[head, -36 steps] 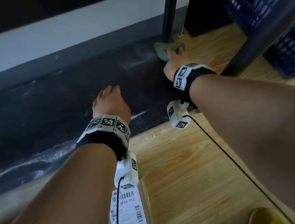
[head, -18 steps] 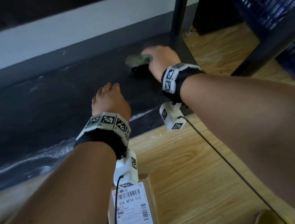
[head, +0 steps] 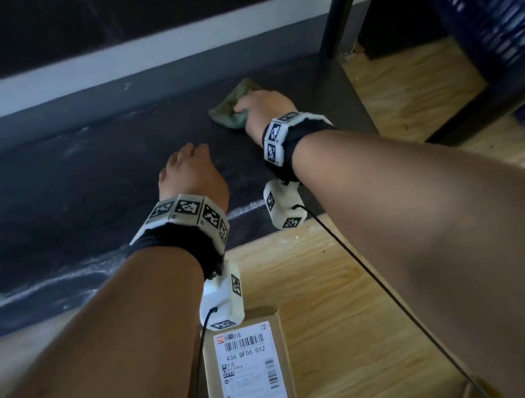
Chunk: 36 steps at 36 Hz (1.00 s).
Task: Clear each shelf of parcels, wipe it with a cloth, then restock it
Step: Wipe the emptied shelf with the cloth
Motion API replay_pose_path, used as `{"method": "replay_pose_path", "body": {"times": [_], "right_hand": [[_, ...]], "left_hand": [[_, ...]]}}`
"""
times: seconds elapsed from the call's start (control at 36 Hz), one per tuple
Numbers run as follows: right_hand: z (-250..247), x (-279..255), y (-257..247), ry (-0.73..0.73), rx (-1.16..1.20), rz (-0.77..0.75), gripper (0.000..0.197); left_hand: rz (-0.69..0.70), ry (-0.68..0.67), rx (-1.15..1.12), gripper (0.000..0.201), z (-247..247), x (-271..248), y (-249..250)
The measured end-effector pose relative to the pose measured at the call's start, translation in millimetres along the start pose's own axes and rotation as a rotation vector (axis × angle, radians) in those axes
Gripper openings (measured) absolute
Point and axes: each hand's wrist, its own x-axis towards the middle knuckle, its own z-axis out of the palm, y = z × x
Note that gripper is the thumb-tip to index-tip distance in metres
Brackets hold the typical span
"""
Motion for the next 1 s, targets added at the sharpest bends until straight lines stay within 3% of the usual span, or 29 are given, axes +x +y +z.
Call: {"method": "replay_pose_path", "body": {"times": [0.06,0.17,0.31,0.58,0.67,0.78,0.89,1.0], "right_hand": [[-4,-1,-9,0.003,-0.003,0.002,0.040],[-21,9,0,0.141,-0.104,-0.012,0.038],[-18,28,31,0.243,-0.135,0.151,0.053],[-1,40,-2,0.018,-0.262,-0.067,0.061],[12,47,-17,-0.062,-0.291,-0.034,0.068],[15,41,-19,-0.106,-0.208,-0.021,0.058],[13,27,-23,-0.173,-0.211,0.087,0.063],[24,1,-13,-0.111,-0.261,0.055,0.060]], "left_hand": [[-0.004,0.001,-0.004,0.057,-1,-2,-3],[0.000,0.014,-0.012,0.057,1,-5,-11],[-0.008,-0.003,-0.020,0.060,2,-5,-18],[-0.018,-0.009,-0.016,0.058,-2,-6,-24],[-0.017,-0.019,-0.009,0.057,-1,-9,-24],[-0.022,-0.023,-0.009,0.057,0,-14,-23],[-0.018,-0.037,-0.011,0.057,1,-23,-17],[-0.001,-0.033,-0.006,0.055,3,-39,-9]]}}
